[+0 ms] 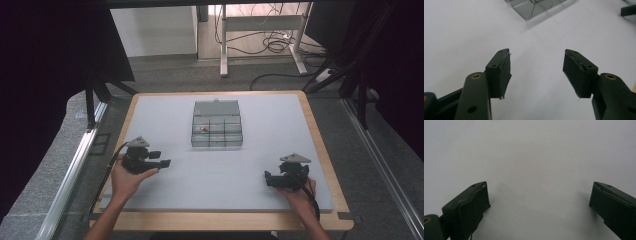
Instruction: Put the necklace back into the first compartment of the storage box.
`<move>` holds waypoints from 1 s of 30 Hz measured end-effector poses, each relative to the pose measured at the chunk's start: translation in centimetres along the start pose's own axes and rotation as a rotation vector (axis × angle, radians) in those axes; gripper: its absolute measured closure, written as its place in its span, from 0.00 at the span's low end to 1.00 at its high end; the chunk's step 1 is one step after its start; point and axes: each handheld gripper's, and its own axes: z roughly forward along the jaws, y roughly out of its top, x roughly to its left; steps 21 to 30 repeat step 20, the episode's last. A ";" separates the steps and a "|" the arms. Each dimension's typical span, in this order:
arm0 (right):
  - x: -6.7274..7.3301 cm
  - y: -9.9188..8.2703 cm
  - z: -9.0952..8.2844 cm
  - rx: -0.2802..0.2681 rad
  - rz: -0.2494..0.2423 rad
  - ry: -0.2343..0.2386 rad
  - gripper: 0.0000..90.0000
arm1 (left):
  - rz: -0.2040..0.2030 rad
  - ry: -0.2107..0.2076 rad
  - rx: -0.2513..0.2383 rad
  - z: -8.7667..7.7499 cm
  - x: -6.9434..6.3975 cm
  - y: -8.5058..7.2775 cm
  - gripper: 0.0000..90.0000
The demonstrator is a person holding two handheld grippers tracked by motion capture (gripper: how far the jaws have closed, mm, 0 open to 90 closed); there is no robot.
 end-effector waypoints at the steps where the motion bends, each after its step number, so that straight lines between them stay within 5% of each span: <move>1: 0.0 0.0 0.0 0.000 0.000 0.000 0.02 | -0.003 0.000 -0.002 -0.3 0.0 -0.5 0.44; 11: 0.0 0.0 0.0 -0.001 0.001 0.000 0.02 | -0.039 0.007 0.004 -1.1 0.3 -3.3 0.42; 19: 0.0 0.0 0.0 0.000 0.004 0.001 0.02 | -0.077 0.005 -0.014 -1.0 0.5 -3.2 0.41; 30: 0.0 0.0 0.0 0.000 0.005 0.002 0.02 | -0.073 0.010 -0.011 -1.0 0.5 -3.2 0.41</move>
